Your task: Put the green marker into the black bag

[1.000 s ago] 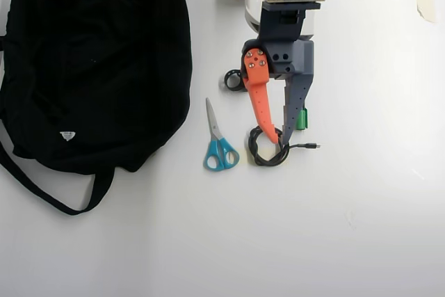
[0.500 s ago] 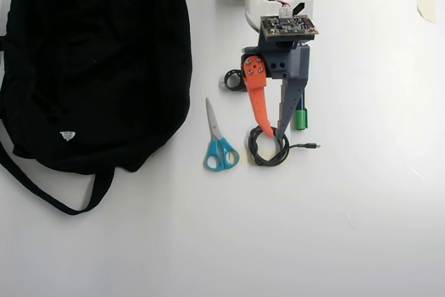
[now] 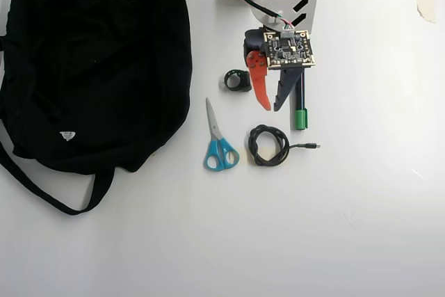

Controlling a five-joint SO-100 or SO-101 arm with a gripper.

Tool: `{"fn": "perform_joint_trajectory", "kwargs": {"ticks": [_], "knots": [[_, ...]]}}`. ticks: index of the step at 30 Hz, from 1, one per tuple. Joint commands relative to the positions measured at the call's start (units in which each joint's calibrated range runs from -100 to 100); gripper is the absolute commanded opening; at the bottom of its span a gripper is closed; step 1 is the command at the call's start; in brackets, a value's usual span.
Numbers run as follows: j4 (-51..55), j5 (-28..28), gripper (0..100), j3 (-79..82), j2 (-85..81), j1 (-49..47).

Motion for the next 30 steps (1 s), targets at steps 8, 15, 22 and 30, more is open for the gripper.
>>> {"fn": "perform_joint_trajectory", "kwargs": {"ticks": [8,15,22,30], "knots": [[15.39,-0.28,2,-3.28,-1.61,-0.65],[20.12,-0.28,2,-3.28,-1.61,-0.88],[24.43,-0.23,2,-3.28,-1.61,-0.95],[25.12,0.09,2,-3.19,-1.61,-0.95]]}}
